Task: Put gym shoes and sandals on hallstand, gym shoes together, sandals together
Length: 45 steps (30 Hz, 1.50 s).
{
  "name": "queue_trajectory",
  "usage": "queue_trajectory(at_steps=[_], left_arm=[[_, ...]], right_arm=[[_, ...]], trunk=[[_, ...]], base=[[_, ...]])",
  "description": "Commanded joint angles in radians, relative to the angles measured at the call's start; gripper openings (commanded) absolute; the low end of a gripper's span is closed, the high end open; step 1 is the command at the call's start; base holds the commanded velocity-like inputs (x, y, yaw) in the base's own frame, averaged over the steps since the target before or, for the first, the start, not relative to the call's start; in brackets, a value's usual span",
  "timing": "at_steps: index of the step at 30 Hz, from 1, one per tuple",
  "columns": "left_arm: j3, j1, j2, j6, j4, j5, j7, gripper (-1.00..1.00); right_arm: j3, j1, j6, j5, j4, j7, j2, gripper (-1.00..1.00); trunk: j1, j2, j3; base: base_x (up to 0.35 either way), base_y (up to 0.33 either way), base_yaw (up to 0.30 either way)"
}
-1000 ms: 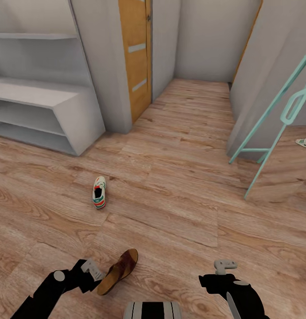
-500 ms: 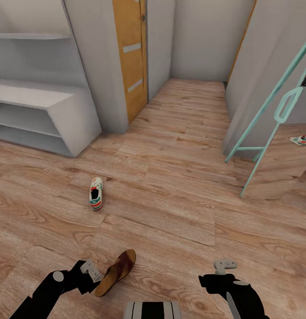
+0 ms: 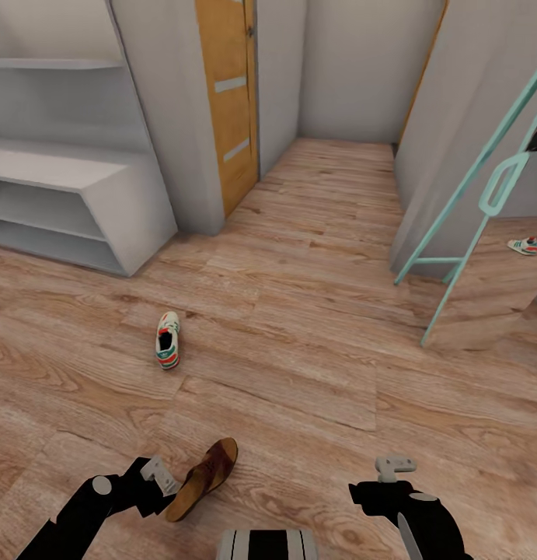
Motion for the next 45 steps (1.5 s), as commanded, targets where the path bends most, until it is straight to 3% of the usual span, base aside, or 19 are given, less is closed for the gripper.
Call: queue_trajectory(at_steps=[1, 11, 45], left_arm=[[-0.002, 0.000, 0.001, 0.006, -0.002, -0.003, -0.003, 1.00], [-0.002, 0.001, 0.001, 0.006, -0.002, -0.003, -0.003, 1.00], [0.000, 0.001, 0.001, 0.007, -0.002, -0.003, -0.001, 1.00]], right_arm=[[0.002, 0.000, 0.005, 0.000, -0.001, 0.000, -0.001, 1.00], [0.000, 0.000, 0.005, 0.001, -0.001, 0.000, -0.001, 1.00], [0.000, 0.000, 0.005, 0.000, -0.001, 0.000, -0.001, 1.00]], trunk=[[0.000, 0.000, -0.001], [0.000, 0.000, -0.001], [0.000, 0.000, -0.001]], base=[[0.000, 0.000, -0.154], [-0.005, 0.000, -0.150], [-0.039, 0.008, -0.003]])
